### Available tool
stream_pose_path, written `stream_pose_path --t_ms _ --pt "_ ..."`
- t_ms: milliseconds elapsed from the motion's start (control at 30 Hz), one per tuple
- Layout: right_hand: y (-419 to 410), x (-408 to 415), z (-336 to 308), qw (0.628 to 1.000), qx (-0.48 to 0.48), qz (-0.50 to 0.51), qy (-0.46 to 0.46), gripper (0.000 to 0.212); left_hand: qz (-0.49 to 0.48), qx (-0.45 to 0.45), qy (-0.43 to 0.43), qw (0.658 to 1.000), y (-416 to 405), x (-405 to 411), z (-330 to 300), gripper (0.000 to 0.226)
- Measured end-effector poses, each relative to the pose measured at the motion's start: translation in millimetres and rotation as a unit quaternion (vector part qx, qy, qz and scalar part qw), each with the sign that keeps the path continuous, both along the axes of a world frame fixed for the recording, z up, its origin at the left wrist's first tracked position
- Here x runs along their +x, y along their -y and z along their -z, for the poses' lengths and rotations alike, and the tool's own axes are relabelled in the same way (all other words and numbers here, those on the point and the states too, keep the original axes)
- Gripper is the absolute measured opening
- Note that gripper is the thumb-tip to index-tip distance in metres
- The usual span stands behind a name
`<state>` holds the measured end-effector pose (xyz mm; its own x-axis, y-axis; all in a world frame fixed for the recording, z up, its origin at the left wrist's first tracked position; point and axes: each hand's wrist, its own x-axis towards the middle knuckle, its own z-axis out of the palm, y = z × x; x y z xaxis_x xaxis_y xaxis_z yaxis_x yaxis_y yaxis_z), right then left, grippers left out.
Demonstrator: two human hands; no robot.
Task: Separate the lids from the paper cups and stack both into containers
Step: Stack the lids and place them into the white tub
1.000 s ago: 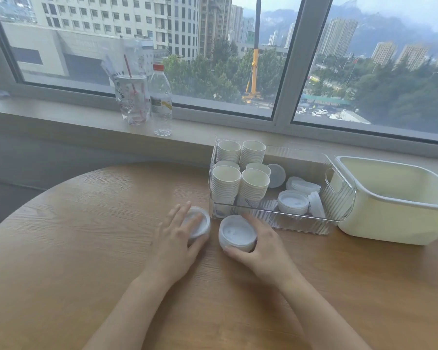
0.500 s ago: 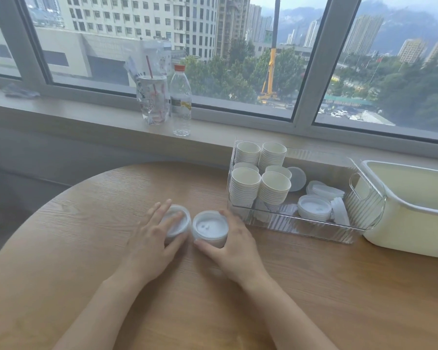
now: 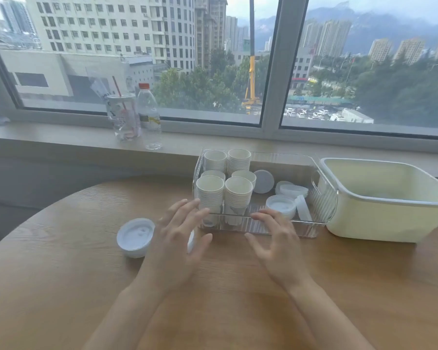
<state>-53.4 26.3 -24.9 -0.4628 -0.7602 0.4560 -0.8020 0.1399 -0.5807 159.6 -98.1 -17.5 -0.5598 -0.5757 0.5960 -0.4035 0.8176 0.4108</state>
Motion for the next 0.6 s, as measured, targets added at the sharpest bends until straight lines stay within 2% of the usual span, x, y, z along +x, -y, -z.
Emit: stream_pose_path --t_ms 133,300,467,600 --pt "-26 -49 -4 0.994 0.047 0.077 -0.055 0.047 0.062 0.021 -0.002 0.998 -33 -65 6 0.051" --pt "-36 -61 -5 0.99 0.063 0.058 -0.108 0.044 0.079 0.054 0.016 0.995 -43 -112 29 0.053" --pt "-35 -63 -16 0.993 0.069 0.068 -0.072 0.027 0.039 0.071 0.01 0.997 -34 -112 44 0.046" --pt "-19 -65 -22 0.997 0.039 0.051 -0.038 0.032 0.035 0.061 -0.024 0.997 -32 -107 44 0.041"
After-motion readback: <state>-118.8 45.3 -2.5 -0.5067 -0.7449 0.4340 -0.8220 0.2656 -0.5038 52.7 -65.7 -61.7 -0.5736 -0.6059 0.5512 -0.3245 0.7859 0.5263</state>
